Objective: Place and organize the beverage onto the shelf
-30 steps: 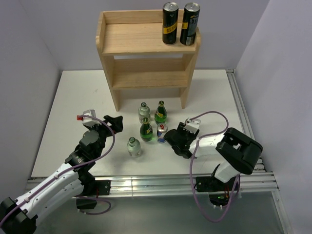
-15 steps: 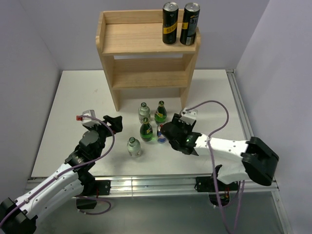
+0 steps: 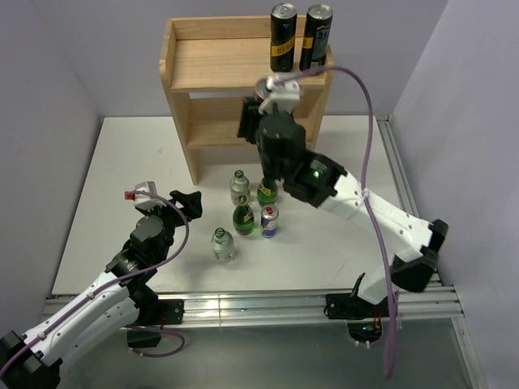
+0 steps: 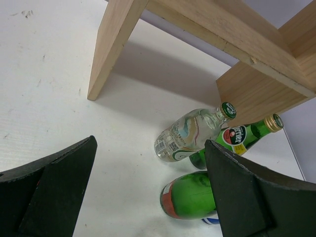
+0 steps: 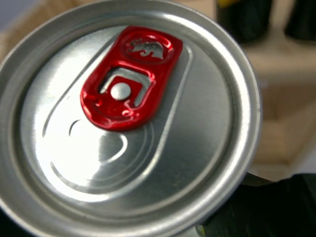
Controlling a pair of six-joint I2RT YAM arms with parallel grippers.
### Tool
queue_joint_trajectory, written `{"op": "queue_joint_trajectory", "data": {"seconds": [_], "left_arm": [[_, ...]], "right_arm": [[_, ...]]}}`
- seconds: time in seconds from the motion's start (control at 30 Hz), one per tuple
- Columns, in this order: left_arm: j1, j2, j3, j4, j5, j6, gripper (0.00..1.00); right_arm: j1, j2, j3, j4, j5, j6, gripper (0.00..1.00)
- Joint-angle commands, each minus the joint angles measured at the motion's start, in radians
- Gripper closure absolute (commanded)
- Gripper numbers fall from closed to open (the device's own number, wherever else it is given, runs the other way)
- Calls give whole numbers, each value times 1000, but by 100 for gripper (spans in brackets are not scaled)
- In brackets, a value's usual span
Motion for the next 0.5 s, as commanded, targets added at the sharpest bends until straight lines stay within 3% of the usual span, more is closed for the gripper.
{"op": "queue_joint_trajectory", "data": {"seconds": [0.0,0.1,0.2,0.47], "left_arm": [[-4,-3,46,-4,-13,7,2],[-3,-6,40,-4,-8,10,2],[-3,-9,31,-3,-4,7,2],[-3,-32,12,-3,15,7,2]], "right_arm": [[-14,134,349,-68,-166,-197,100],[-30,301,654,-181,-251,-251,100],[-33,429,837,-206,-278,-314,100],[-97,499,872,-48,-313,-371,100]]}}
